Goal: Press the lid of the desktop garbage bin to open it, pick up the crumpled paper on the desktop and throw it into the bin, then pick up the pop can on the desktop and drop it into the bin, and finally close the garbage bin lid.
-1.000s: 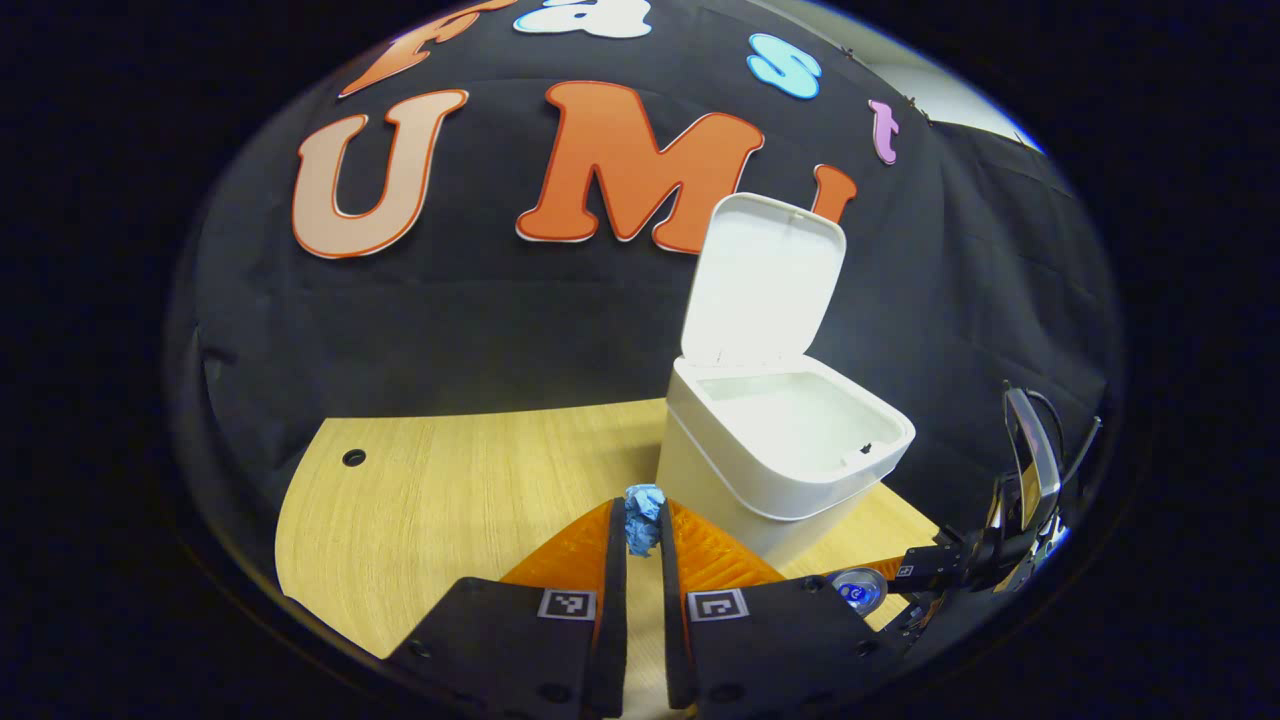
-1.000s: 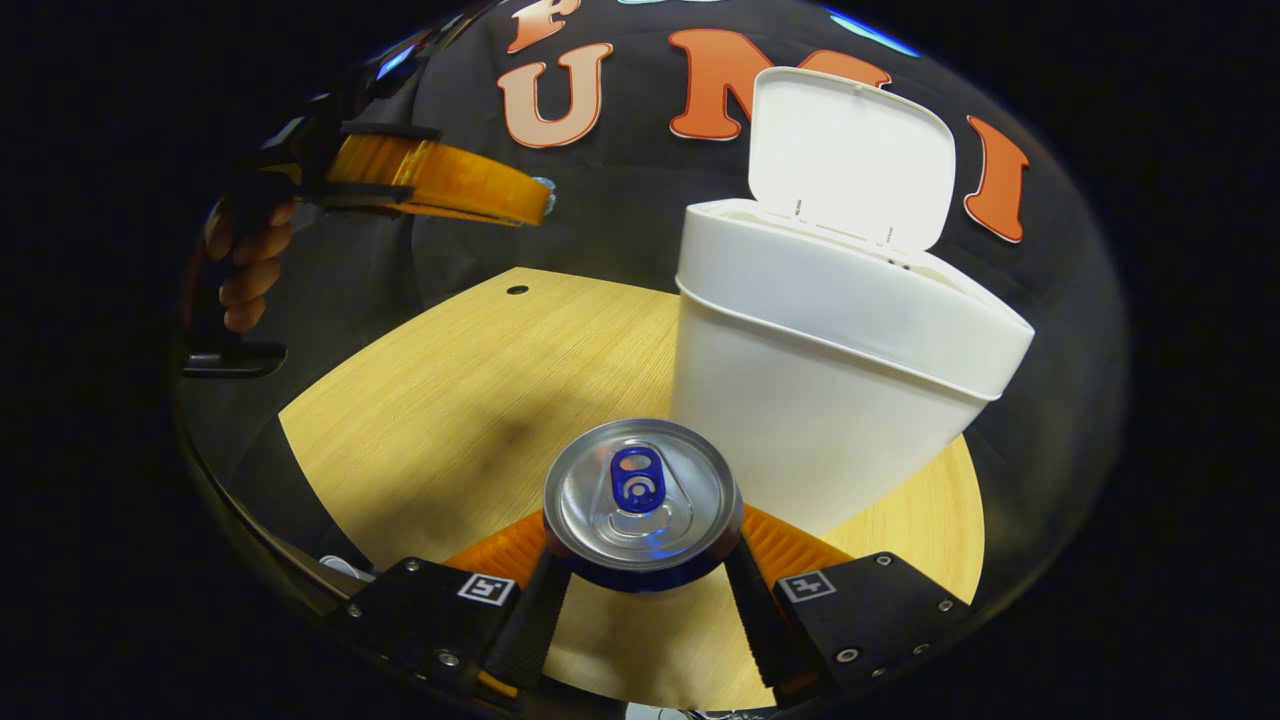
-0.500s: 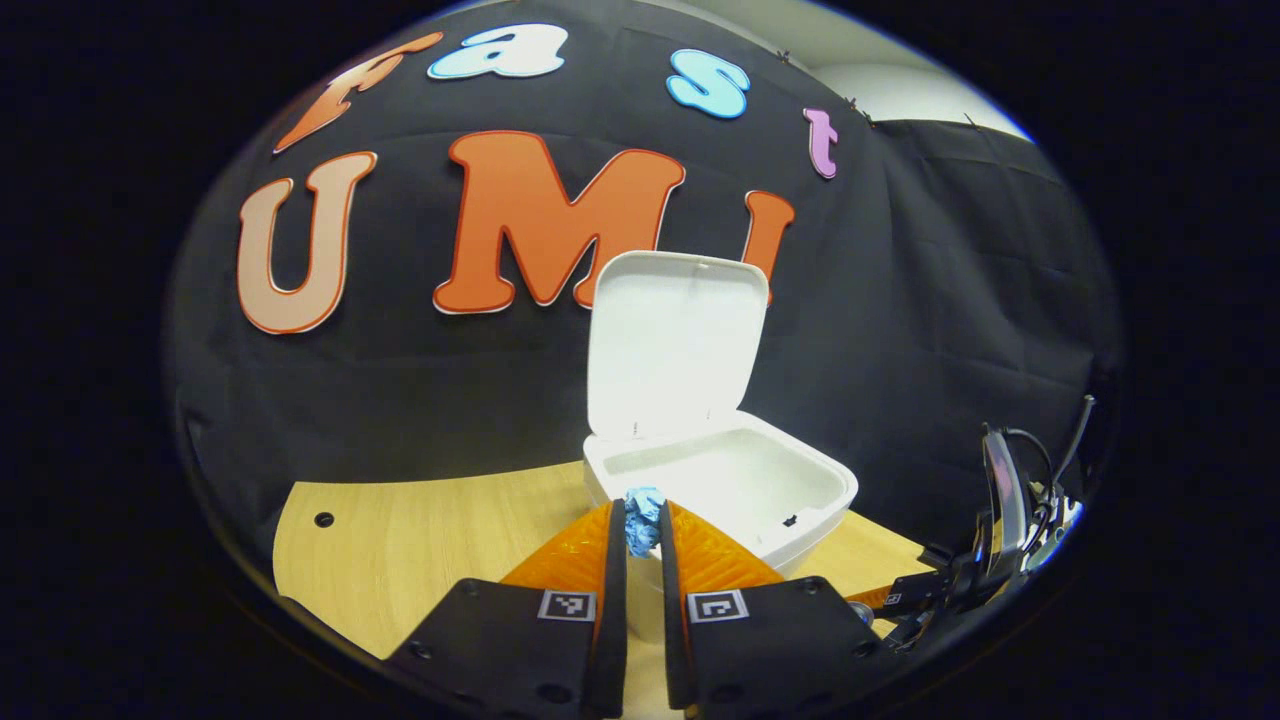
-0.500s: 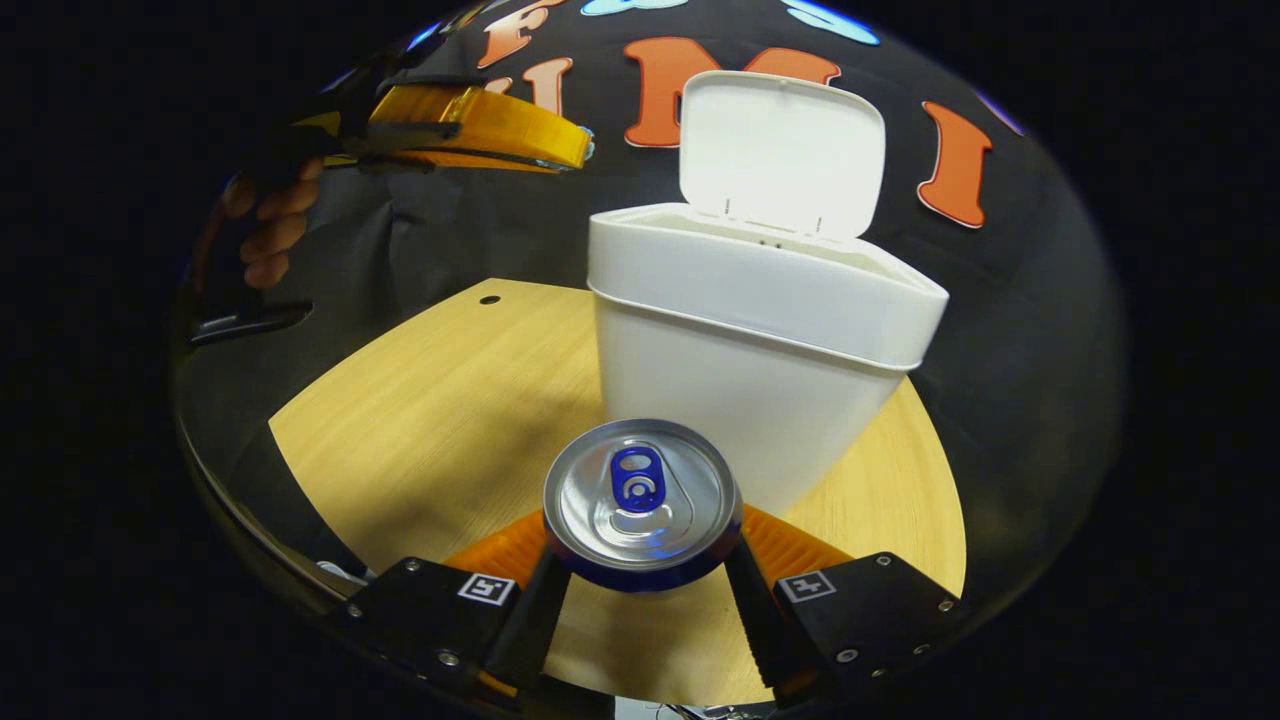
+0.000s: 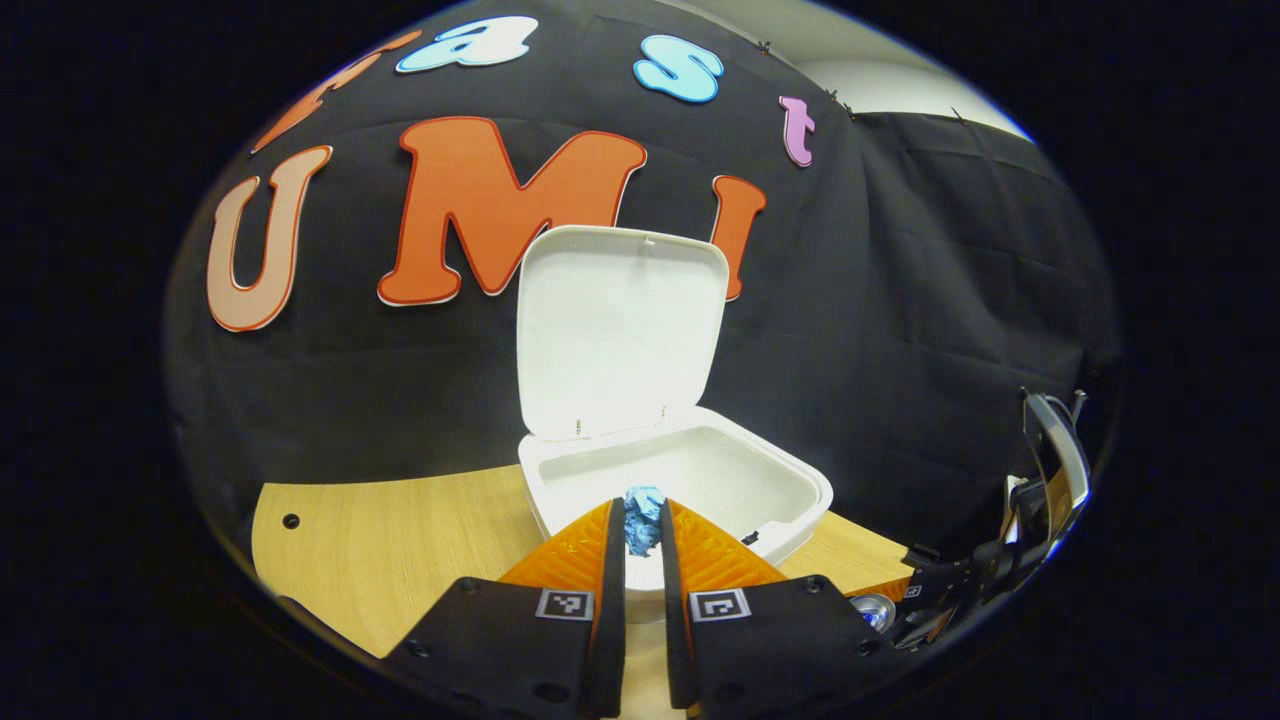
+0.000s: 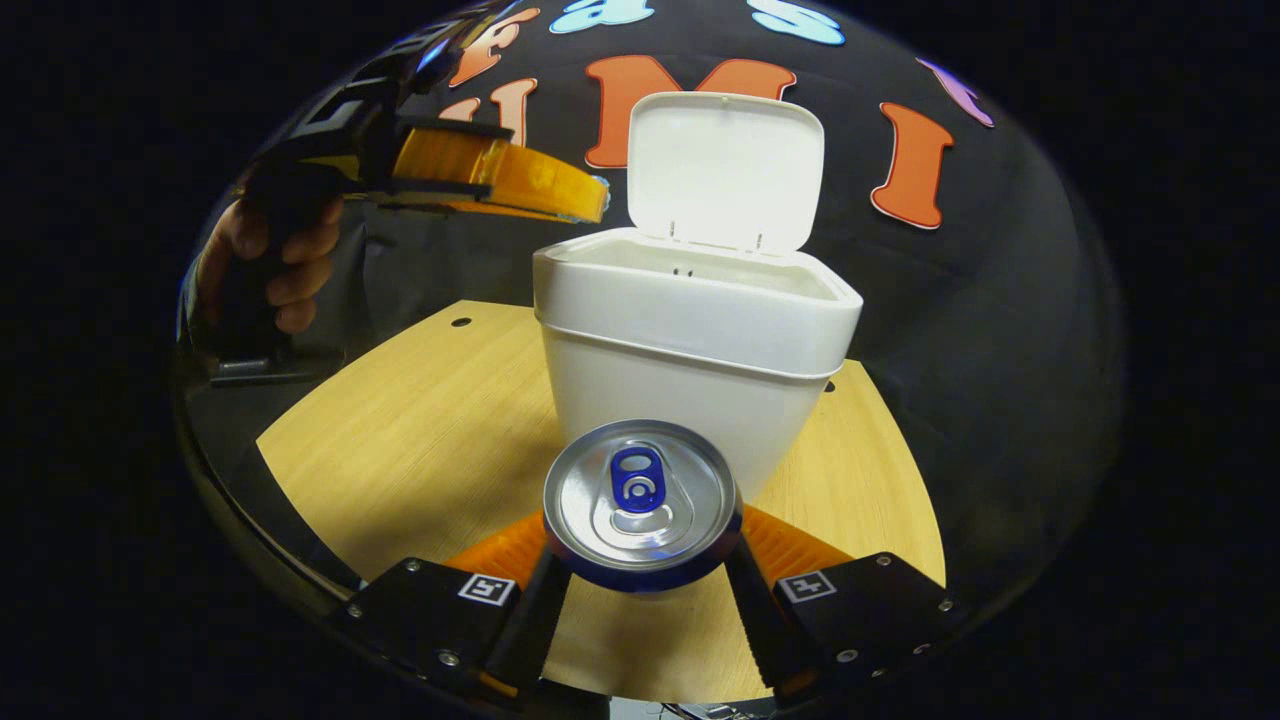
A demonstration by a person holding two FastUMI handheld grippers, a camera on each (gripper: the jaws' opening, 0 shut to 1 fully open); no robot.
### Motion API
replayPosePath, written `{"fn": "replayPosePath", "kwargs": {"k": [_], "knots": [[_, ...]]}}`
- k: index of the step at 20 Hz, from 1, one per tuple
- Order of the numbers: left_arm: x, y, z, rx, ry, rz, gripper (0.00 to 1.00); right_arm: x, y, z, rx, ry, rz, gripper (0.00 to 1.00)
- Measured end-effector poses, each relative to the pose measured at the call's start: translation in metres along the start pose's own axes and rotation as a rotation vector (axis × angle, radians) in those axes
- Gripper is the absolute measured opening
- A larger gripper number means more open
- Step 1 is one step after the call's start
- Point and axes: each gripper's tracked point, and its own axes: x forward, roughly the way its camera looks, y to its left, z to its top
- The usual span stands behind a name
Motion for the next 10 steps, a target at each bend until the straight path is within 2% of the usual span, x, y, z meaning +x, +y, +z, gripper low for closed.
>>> {"fn": "replayPosePath", "kwargs": {"k": [1,2,3,6,10], "knots": [[0.001,-0.001,-0.003,-0.001,0.005,0.003,0.21,-0.002,-0.002,0.004,-0.008,-0.005,-0.011,0.75],[0.002,-0.001,-0.005,0.000,0.010,0.003,0.24,-0.004,-0.007,0.010,-0.013,-0.011,-0.021,0.75],[0.003,-0.003,-0.006,0.005,0.013,-0.004,0.24,-0.007,-0.011,0.017,-0.013,-0.026,-0.031,0.81],[0.004,-0.003,-0.009,0.038,0.011,0.001,0.32,-0.017,-0.023,0.039,-0.012,-0.070,-0.053,0.81],[0.004,-0.003,-0.019,0.053,0.028,0.002,0.33,-0.034,-0.043,0.080,-0.031,-0.146,-0.089,0.81]]}}
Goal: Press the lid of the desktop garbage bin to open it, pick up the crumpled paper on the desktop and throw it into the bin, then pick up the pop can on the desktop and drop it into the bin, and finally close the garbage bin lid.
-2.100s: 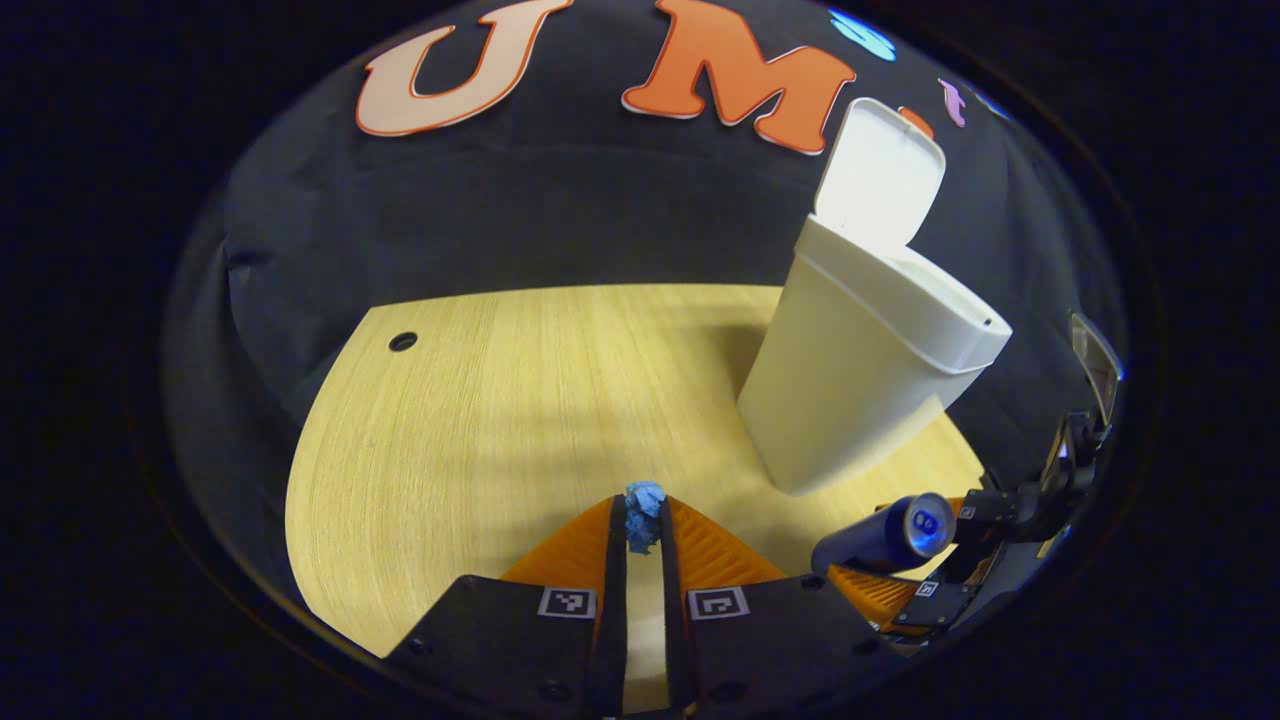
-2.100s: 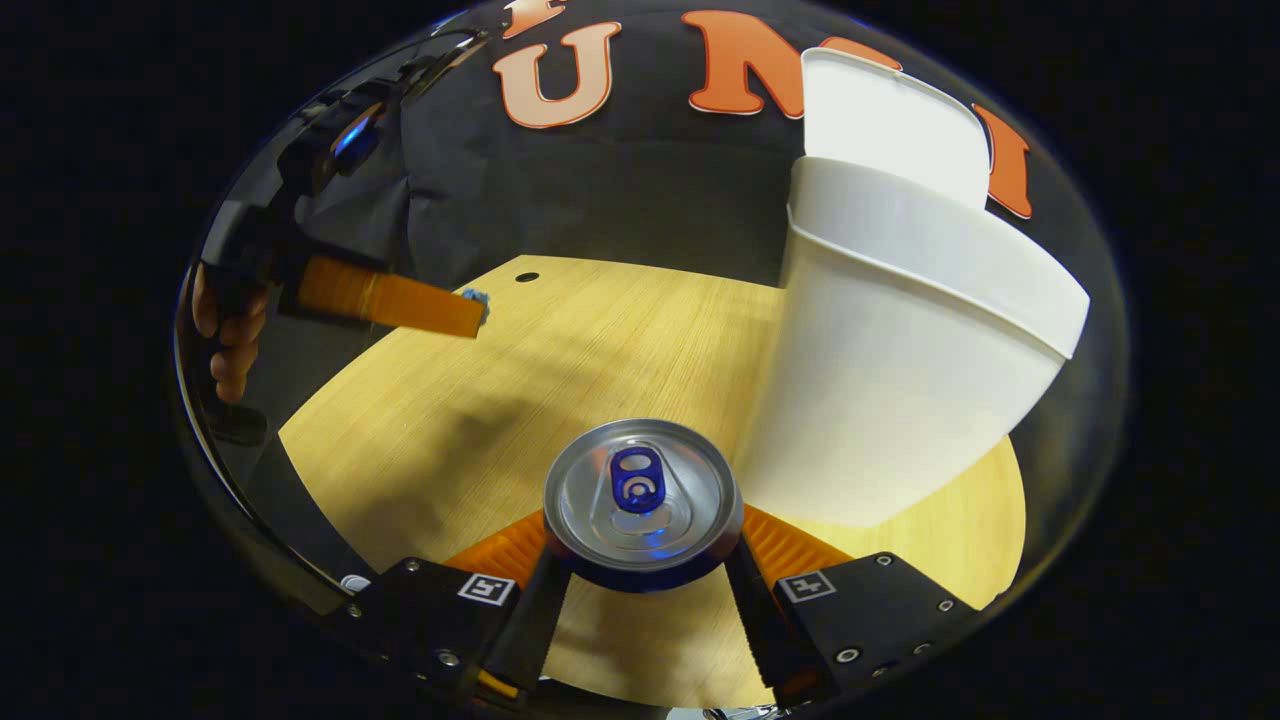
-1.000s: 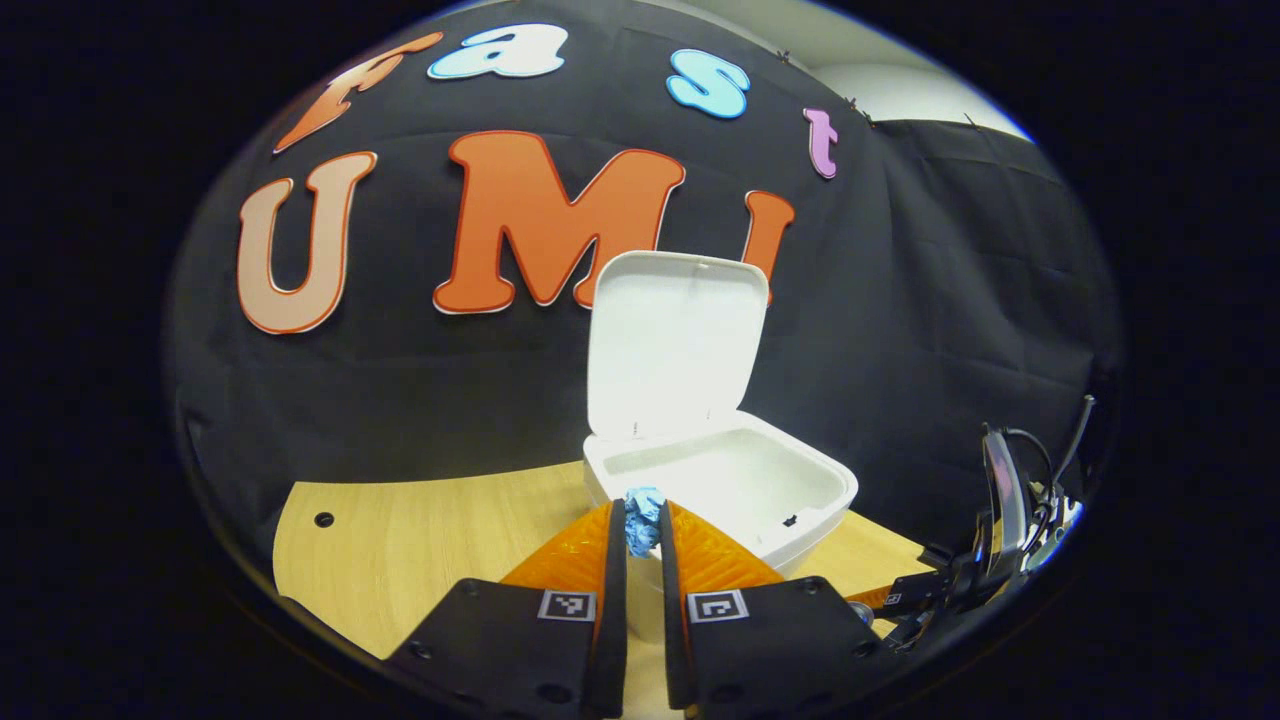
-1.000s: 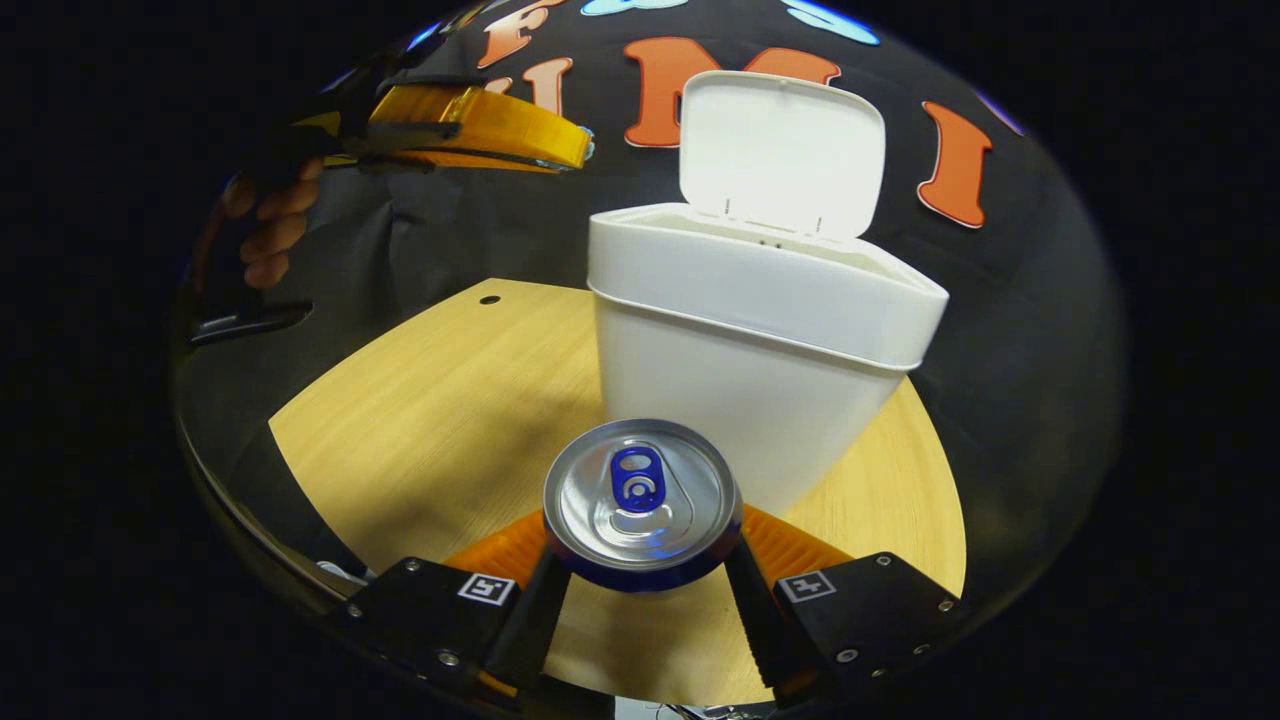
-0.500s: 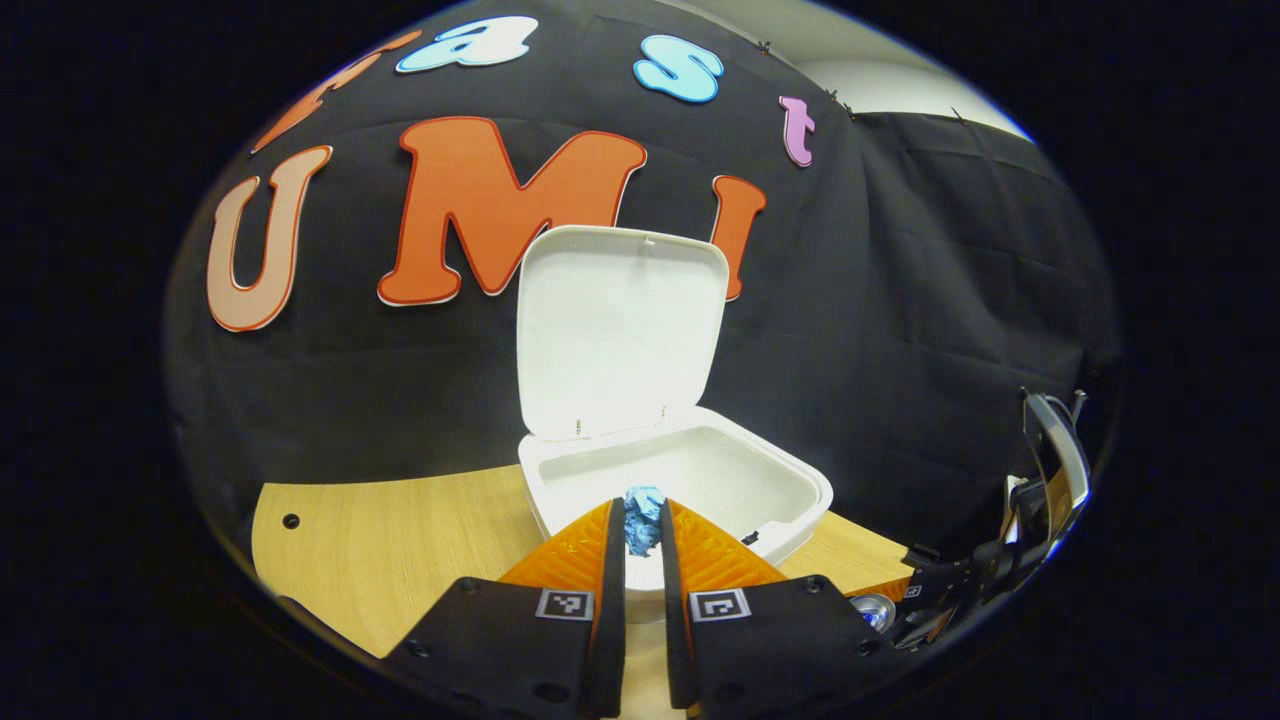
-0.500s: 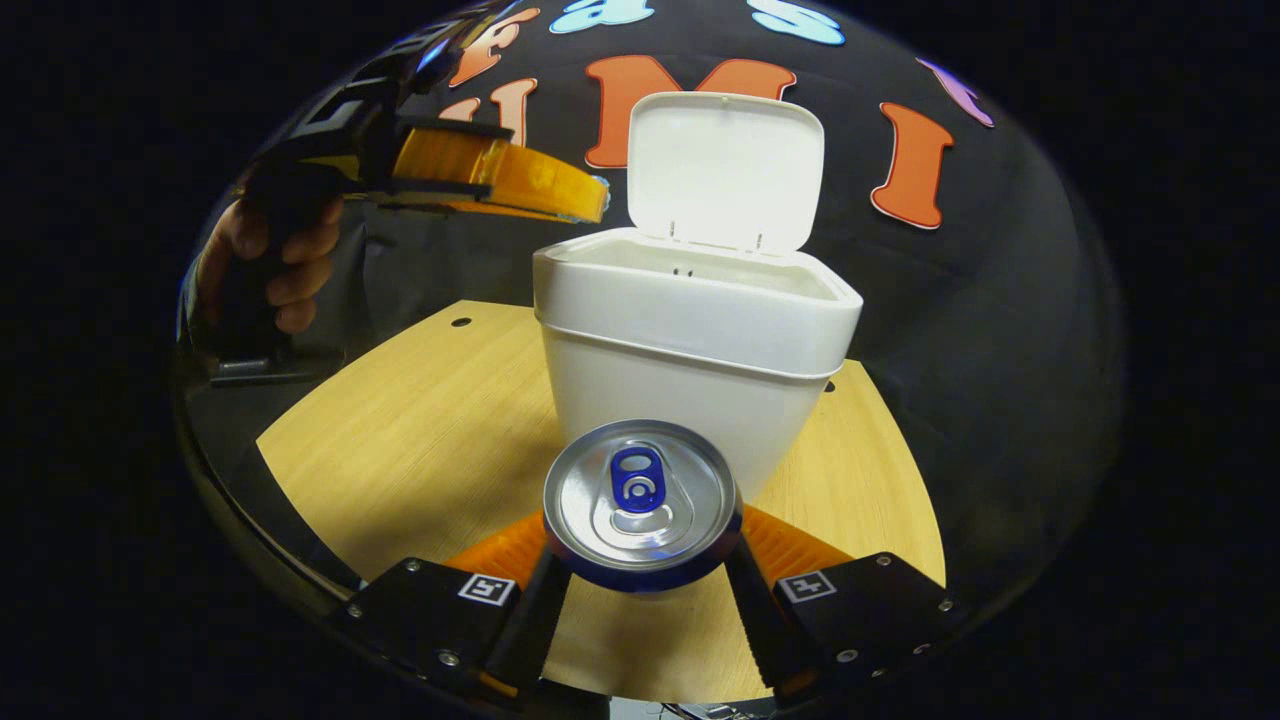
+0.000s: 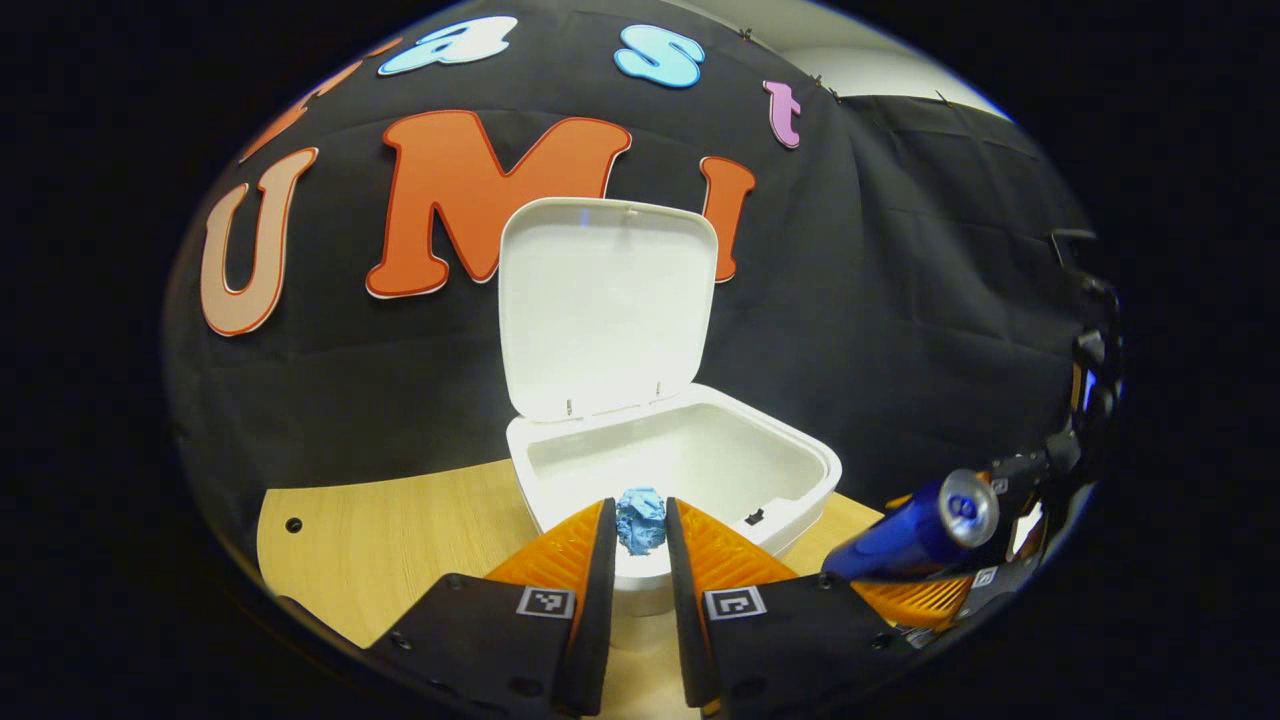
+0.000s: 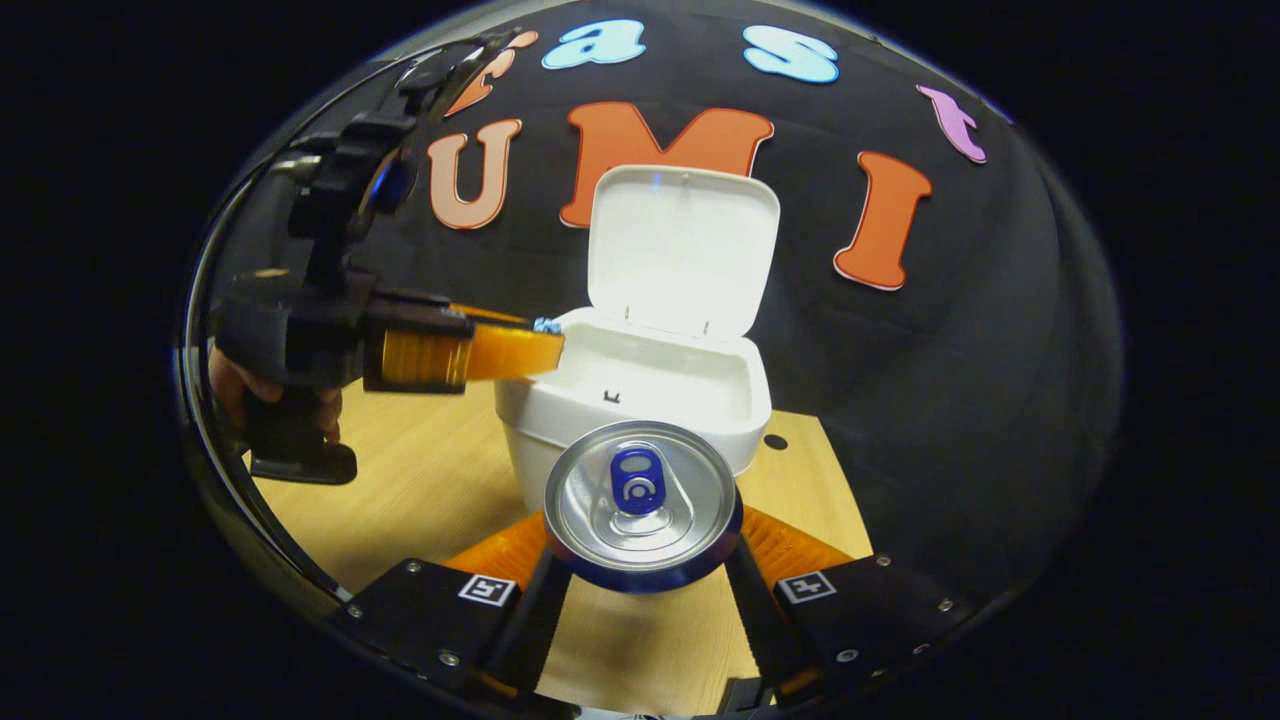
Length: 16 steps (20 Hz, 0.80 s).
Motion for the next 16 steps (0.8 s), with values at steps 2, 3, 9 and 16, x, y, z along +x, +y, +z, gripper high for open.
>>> {"fn": "replayPosePath", "kwargs": {"k": [2,3,9,16], "knots": [[-0.003,-0.003,0.003,0.016,-0.017,-0.010,0.42,-0.003,-0.011,0.022,-0.004,-0.039,-0.016,0.80],[-0.004,-0.001,0.001,0.029,-0.016,-0.003,0.46,-0.005,-0.015,0.031,-0.005,-0.054,-0.023,0.80],[-0.017,0.006,0.001,0.045,-0.042,0.017,0.63,-0.004,-0.030,0.078,-0.031,-0.142,-0.051,0.80],[-0.048,0.039,0.000,0.046,-0.054,0.120,0.90,0.023,-0.042,0.093,-0.071,-0.164,-0.036,0.80]]}}
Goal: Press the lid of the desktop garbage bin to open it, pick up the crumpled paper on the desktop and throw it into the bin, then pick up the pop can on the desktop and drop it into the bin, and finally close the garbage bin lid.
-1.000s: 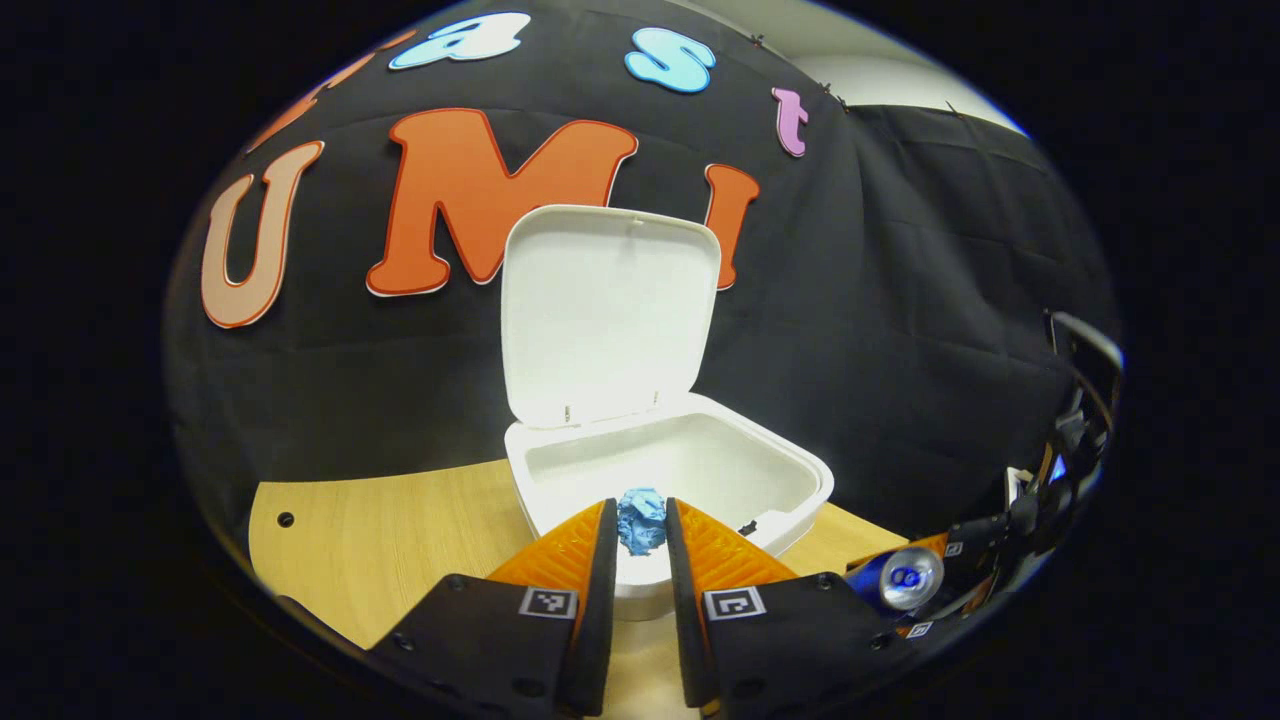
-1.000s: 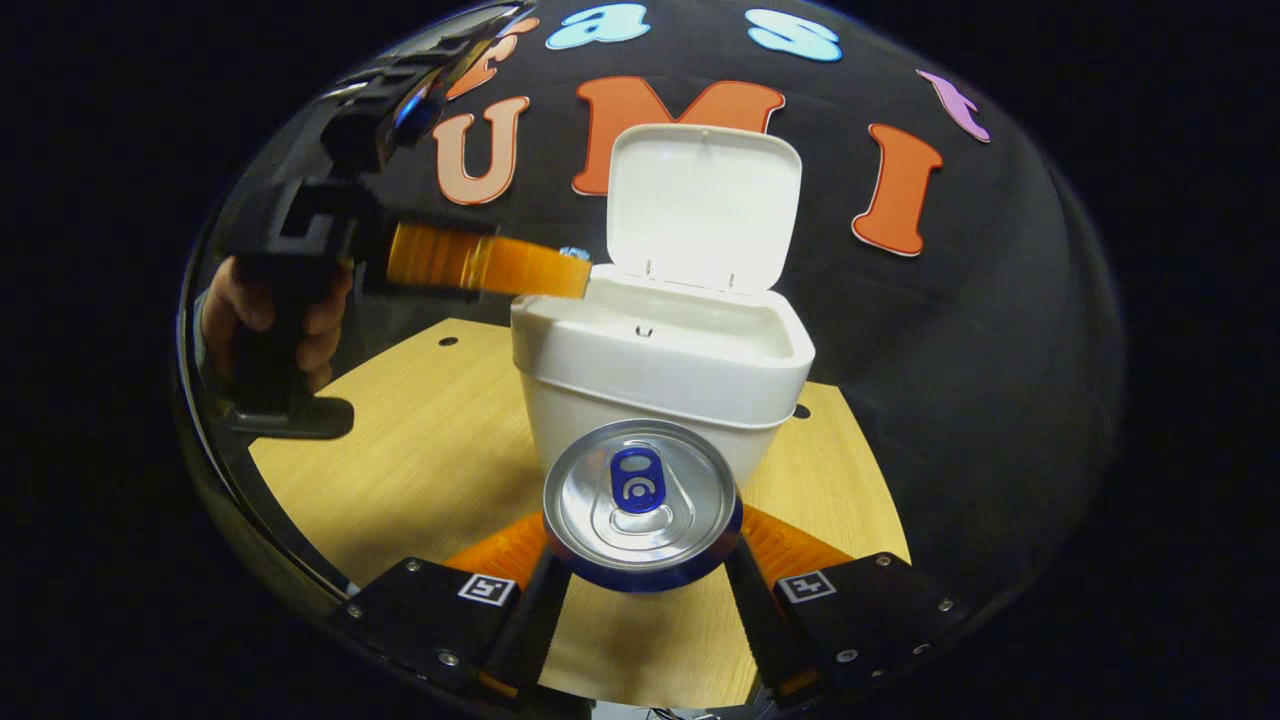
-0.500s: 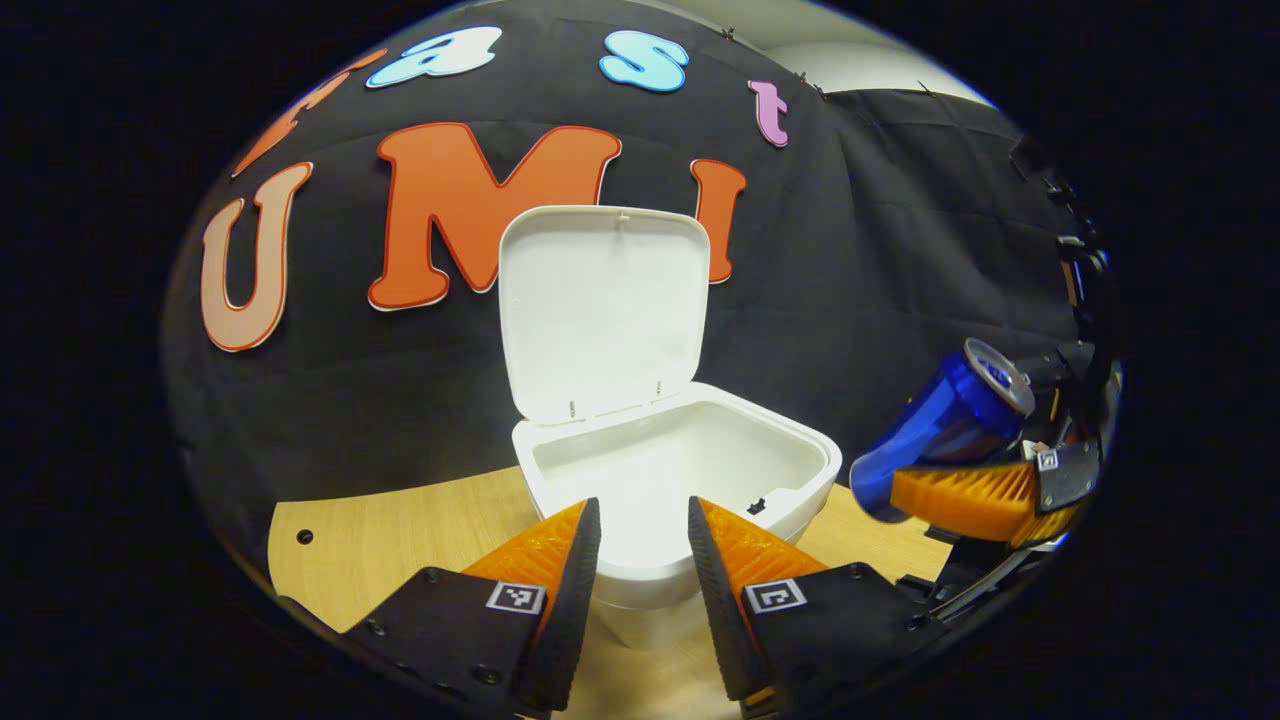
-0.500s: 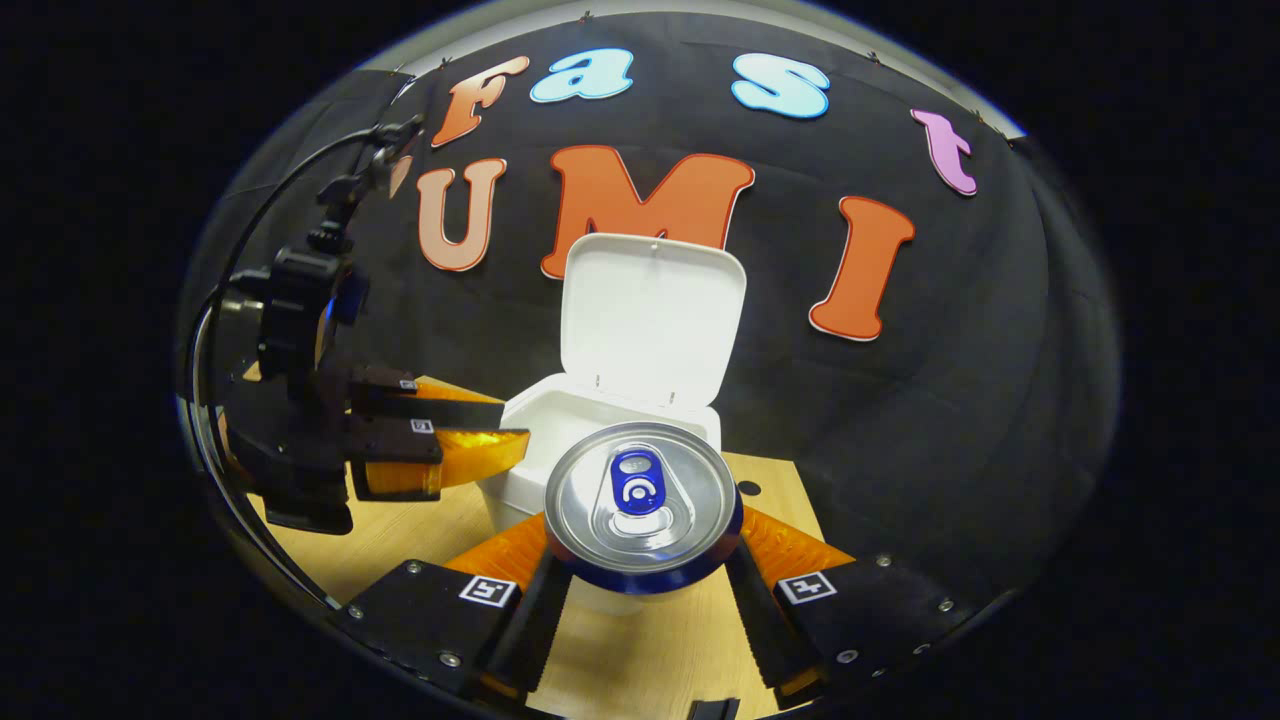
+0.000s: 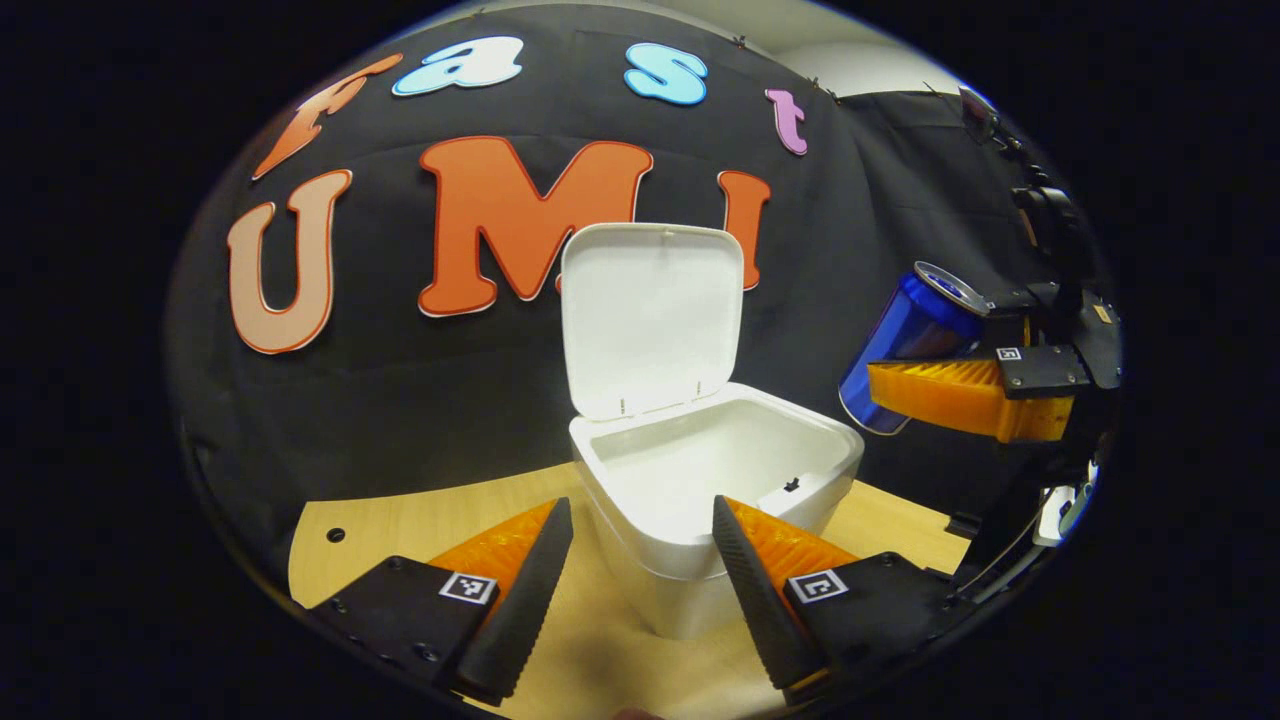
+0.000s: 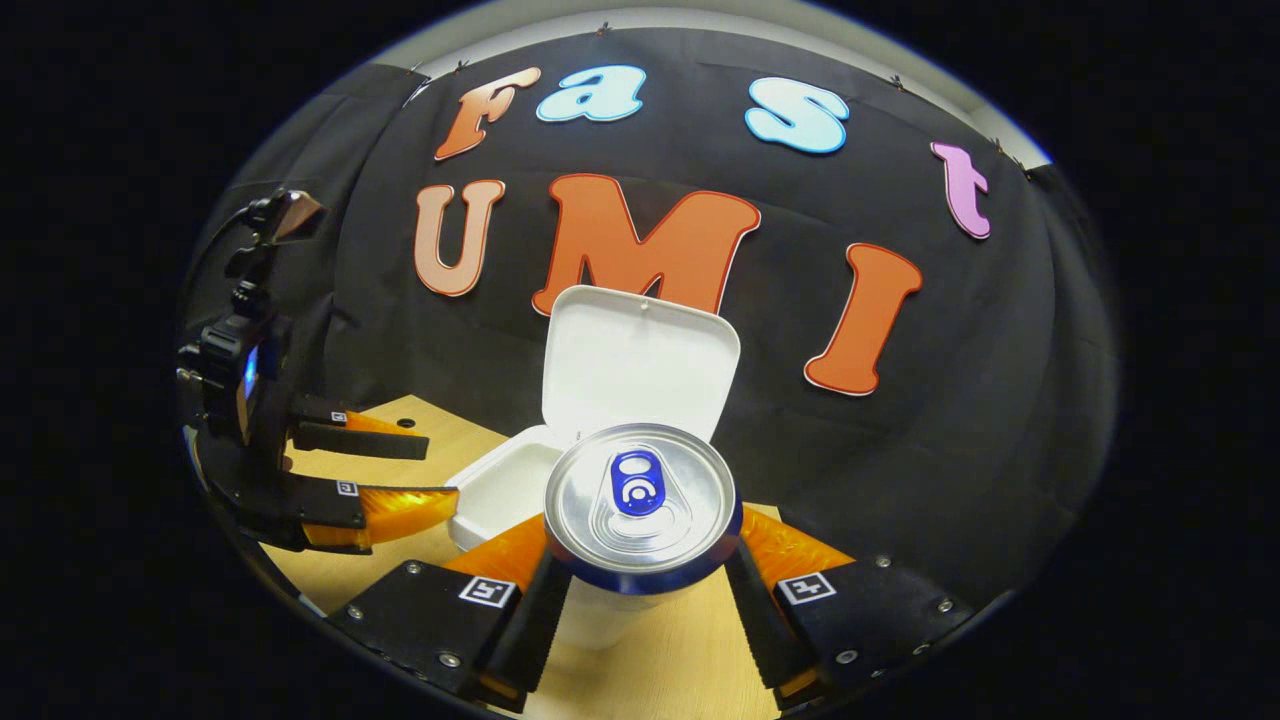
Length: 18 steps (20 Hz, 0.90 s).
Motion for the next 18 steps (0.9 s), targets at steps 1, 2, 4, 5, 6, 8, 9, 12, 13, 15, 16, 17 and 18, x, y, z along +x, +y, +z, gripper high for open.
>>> {"fn": "replayPosePath", "kwargs": {"k": [1,2,4,5,6,8,9,12,13,15,16,17,18], "knots": [[-0.005,0.006,-0.001,-0.003,-0.002,0.019,0.89,0.006,-0.003,-0.002,-0.002,0.001,0.005,0.80],[-0.009,0.012,-0.001,-0.006,-0.003,0.036,0.89,0.013,-0.004,-0.002,-0.003,0.006,0.010,0.80],[-0.018,0.025,-0.004,-0.014,0.000,0.074,0.90,0.024,-0.005,-0.007,-0.003,0.022,0.020,0.80],[-0.023,0.032,-0.007,-0.017,0.002,0.093,0.89,0.029,-0.004,-0.010,-0.006,0.029,0.026,0.80],[-0.027,0.038,-0.007,-0.019,0.005,0.111,0.89,0.033,-0.004,-0.011,-0.012,0.034,0.029,0.80],[-0.034,0.051,-0.011,-0.022,0.012,0.148,0.89,0.041,-0.002,-0.015,-0.013,0.047,0.046,0.80],[-0.038,0.056,-0.013,-0.026,0.014,0.164,0.90,0.045,0.000,-0.021,-0.010,0.060,0.057,0.80],[-0.046,0.068,-0.016,-0.043,0.014,0.208,0.90,0.053,0.001,-0.036,-0.012,0.103,0.068,0.80],[-0.047,0.070,-0.017,-0.048,0.019,0.219,0.90,0.054,0.003,-0.039,-0.012,0.111,0.077,0.80],[-0.051,0.076,-0.021,-0.056,0.023,0.238,0.90,0.057,0.007,-0.048,-0.016,0.127,0.088,0.80],[-0.053,0.077,-0.021,-0.059,0.024,0.243,0.90,0.057,0.009,-0.053,-0.016,0.134,0.092,0.80],[-0.054,0.078,-0.022,-0.059,0.026,0.249,0.90,0.059,0.010,-0.059,-0.015,0.143,0.098,0.80],[-0.056,0.079,-0.024,-0.058,0.027,0.253,0.90,0.060,0.011,-0.065,-0.014,0.156,0.100,0.80]]}}
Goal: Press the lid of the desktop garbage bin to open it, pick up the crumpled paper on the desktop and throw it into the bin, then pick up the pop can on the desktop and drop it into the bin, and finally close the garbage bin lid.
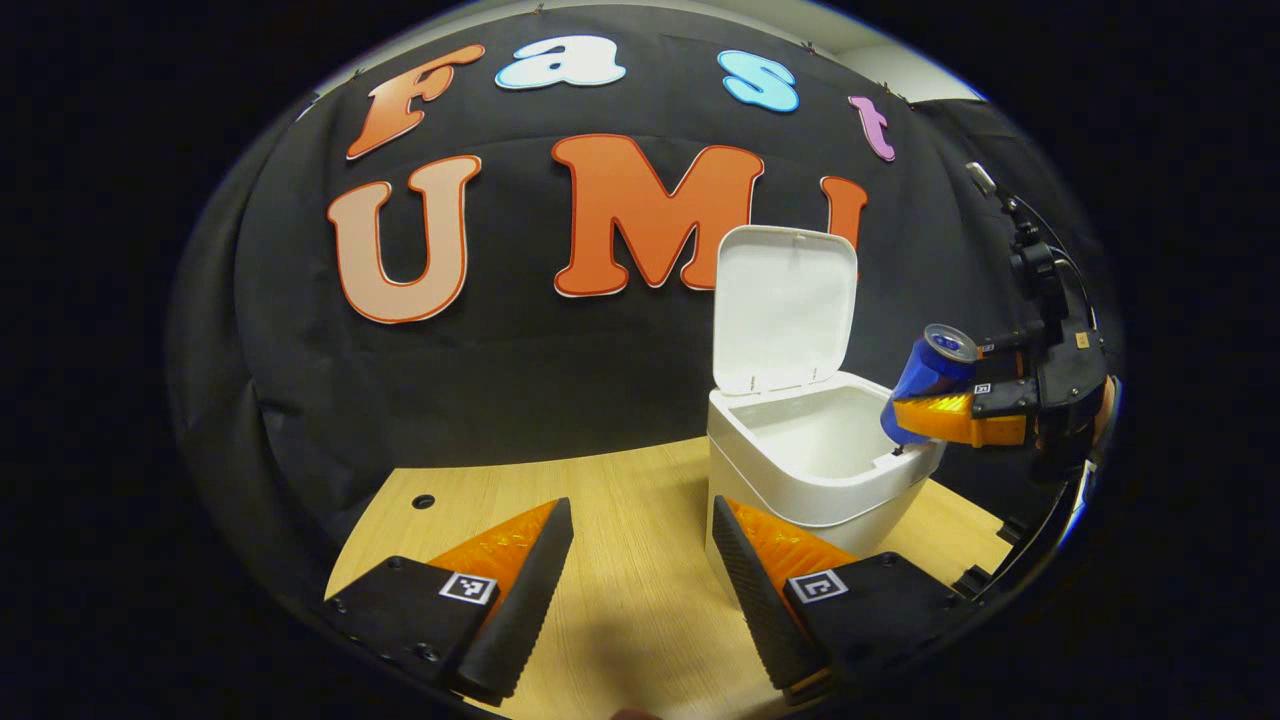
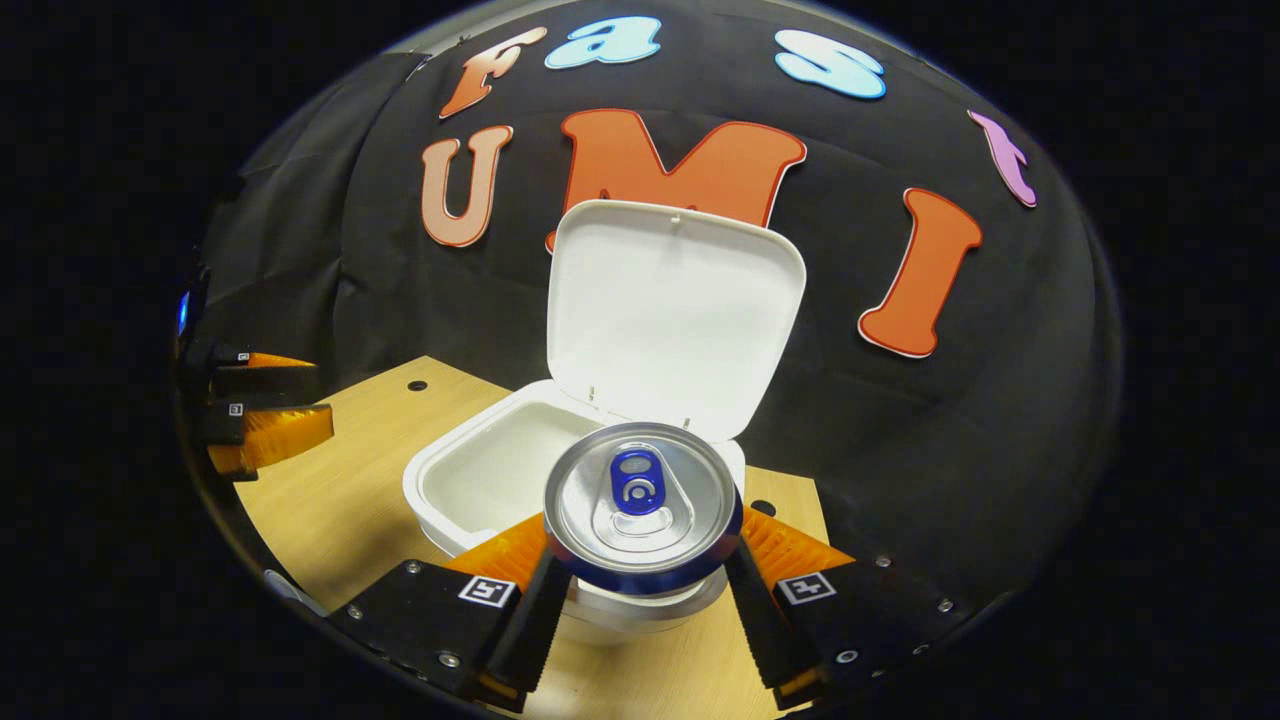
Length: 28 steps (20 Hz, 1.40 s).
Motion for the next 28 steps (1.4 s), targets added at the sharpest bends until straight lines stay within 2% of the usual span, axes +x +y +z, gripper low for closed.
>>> {"fn": "replayPosePath", "kwargs": {"k": [1,2,3,11,15,28], "knots": [[-0.002,0.002,0.000,0.001,0.000,0.005,0.90,0.003,-0.001,-0.003,-0.002,0.007,-0.007,0.80],[-0.003,0.004,-0.002,0.002,0.002,0.010,0.89,0.006,-0.001,-0.006,-0.003,0.014,-0.007,0.75],[-0.004,0.005,-0.003,0.002,0.006,0.014,0.90,0.008,-0.001,-0.007,0.001,0.021,-0.003,0.80],[-0.009,0.018,-0.002,0.015,-0.003,0.038,0.90,0.015,-0.005,-0.012,0.053,0.042,0.022,0.84],[-0.013,0.024,0.001,0.016,-0.017,0.053,0.90,0.014,-0.004,0.007,0.028,0.009,0.014,0.87],[-0.028,0.074,0.000,-0.010,-0.057,0.167,0.90,0.021,-0.005,0.163,-0.067,-0.246,0.029,0.87]]}}
